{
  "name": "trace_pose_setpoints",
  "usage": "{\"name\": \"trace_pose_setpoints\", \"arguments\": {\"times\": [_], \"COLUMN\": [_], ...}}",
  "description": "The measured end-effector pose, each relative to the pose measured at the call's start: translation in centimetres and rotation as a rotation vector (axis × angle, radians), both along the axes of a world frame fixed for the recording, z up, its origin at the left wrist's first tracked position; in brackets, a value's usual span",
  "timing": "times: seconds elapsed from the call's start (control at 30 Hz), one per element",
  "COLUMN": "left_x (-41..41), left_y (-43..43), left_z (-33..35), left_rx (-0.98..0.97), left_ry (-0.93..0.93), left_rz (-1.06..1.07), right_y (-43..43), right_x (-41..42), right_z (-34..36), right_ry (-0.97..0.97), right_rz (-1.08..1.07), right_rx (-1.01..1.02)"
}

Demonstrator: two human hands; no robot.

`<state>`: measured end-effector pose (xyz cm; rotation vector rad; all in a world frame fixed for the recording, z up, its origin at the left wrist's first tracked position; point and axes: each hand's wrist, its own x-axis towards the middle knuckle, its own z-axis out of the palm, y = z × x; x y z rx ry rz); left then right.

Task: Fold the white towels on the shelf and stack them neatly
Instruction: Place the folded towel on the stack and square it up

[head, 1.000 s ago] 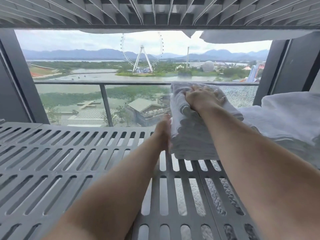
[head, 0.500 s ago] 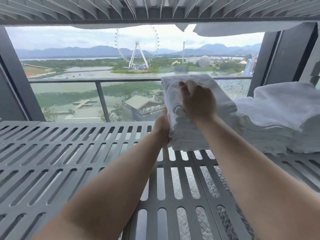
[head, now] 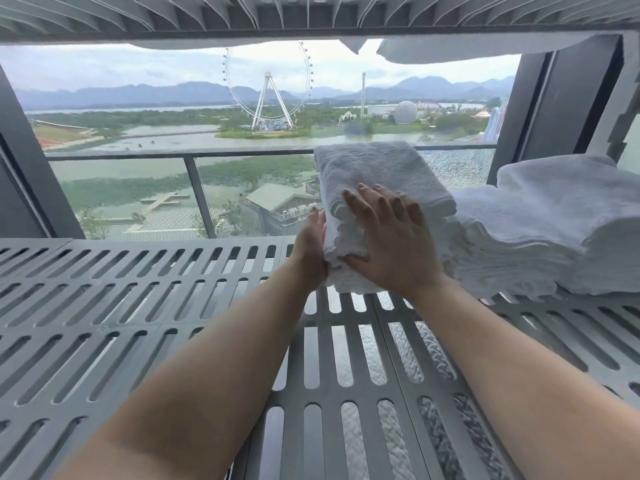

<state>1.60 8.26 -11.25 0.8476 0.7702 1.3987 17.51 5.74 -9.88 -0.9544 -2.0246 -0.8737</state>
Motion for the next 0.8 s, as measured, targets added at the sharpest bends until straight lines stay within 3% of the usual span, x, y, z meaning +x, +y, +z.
{"name": "trace_pose_setpoints", "arguments": {"times": [0.3,0.8], "left_x": [0.1,0.6], "left_y": [-0.6,-1.0], "left_z": [-0.1,0.0], "left_rx": [0.018,-0.055], "left_ry": [0.037,0.014], "left_rz": [0.038,0.003], "right_y": [-0.6,-0.8], "right_x": [-0.2,-3.1], "right_z": [0.8,1.7], "right_ry": [0.049,0.197], "right_rz": [0.087,0.003], "right_rx": [-0.053,0.066]}}
